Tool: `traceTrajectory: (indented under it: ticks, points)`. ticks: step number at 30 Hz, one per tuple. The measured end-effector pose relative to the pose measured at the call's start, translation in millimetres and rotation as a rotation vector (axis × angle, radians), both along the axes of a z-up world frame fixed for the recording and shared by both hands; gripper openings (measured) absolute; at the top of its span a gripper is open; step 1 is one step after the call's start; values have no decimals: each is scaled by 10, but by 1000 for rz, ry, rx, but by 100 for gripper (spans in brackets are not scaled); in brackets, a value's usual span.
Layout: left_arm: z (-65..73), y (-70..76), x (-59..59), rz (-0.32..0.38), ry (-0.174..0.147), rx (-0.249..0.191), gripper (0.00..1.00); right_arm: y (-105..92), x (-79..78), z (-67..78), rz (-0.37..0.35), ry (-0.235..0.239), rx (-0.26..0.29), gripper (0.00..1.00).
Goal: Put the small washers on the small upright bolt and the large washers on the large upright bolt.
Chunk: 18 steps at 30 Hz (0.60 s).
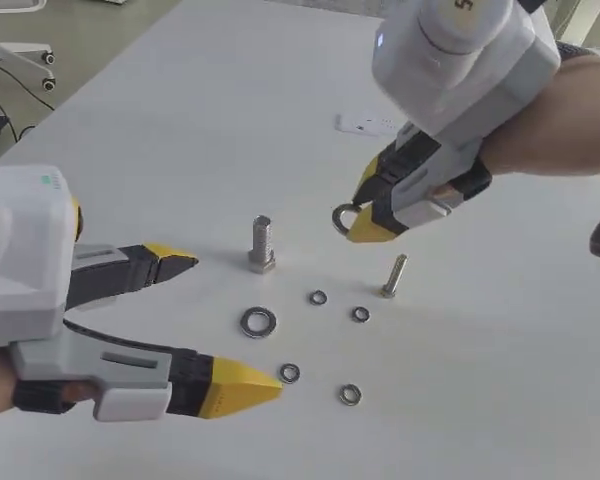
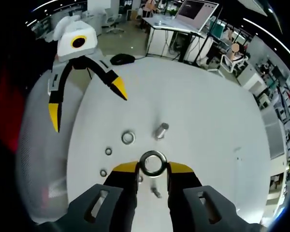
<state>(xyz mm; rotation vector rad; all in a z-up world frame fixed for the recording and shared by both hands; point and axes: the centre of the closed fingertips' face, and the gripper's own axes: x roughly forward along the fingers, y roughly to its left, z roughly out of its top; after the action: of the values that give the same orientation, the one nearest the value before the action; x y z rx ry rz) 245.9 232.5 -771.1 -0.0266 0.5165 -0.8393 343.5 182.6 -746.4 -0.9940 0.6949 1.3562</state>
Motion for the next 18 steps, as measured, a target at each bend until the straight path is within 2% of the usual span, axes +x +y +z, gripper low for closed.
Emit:
traceTrajectory:
  ticks: [2, 8, 18]
  points:
    - [-1, 1, -1, 0, 1, 1, 91, 105, 100, 21, 18, -18, -2, 23]
    - [1, 26, 4, 8, -1, 2, 92, 351, 129, 88, 55, -30, 10, 23]
    - [-11, 31, 8, 10, -2, 6, 91, 620, 175, -58, 103, -31, -15, 23]
